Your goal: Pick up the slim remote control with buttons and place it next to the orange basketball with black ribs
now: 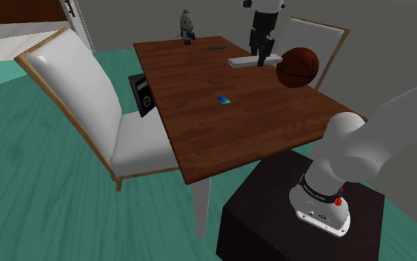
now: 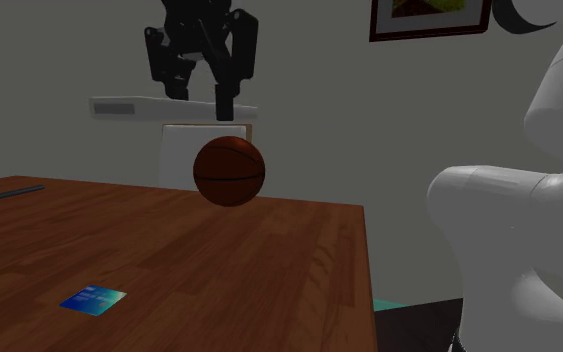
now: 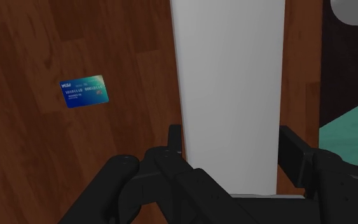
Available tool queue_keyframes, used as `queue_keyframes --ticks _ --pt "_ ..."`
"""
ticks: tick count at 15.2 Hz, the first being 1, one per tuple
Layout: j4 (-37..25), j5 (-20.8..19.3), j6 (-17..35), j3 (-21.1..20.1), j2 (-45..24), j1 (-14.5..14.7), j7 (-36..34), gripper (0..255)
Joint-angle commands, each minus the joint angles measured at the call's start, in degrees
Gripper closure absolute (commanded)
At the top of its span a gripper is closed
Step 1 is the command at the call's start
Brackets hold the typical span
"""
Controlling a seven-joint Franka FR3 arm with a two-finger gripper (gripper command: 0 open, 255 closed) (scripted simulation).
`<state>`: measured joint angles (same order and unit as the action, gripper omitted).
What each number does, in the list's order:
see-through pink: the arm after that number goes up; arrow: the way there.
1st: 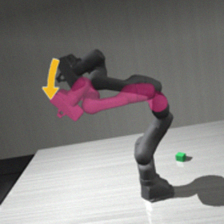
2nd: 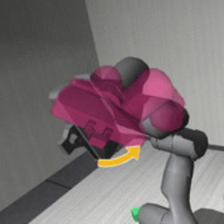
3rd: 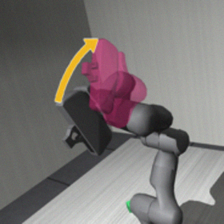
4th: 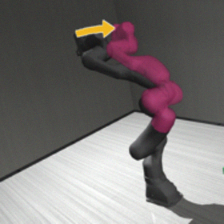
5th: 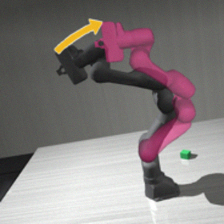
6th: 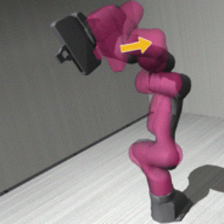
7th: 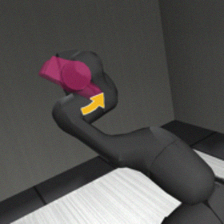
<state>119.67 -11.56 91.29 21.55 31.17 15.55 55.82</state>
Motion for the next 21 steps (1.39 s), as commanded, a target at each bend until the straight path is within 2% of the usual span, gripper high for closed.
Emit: queue_keyframes --ticks 1,3,8,13,17,21 --pt "-1.81 0.22 -1.42 -0.17 -0.41 0.14 0.08 255" --pt "-3.09 0.35 -2.42 -0.25 -0.70 0.22 0.17 255" --pt "-8.24 -0.46 -1.61 6.24 -5.72 -0.67 7.81 255" --pt "-15.03 0.78 -0.87 13.42 -12.66 -1.07 16.15 255" --pt "-21.84 4.19 -0.62 19.72 -20.18 -1.64 23.84 255" --pt "-30.25 10.94 -1.32 26.11 -30.29 -3.85 32.92 255"
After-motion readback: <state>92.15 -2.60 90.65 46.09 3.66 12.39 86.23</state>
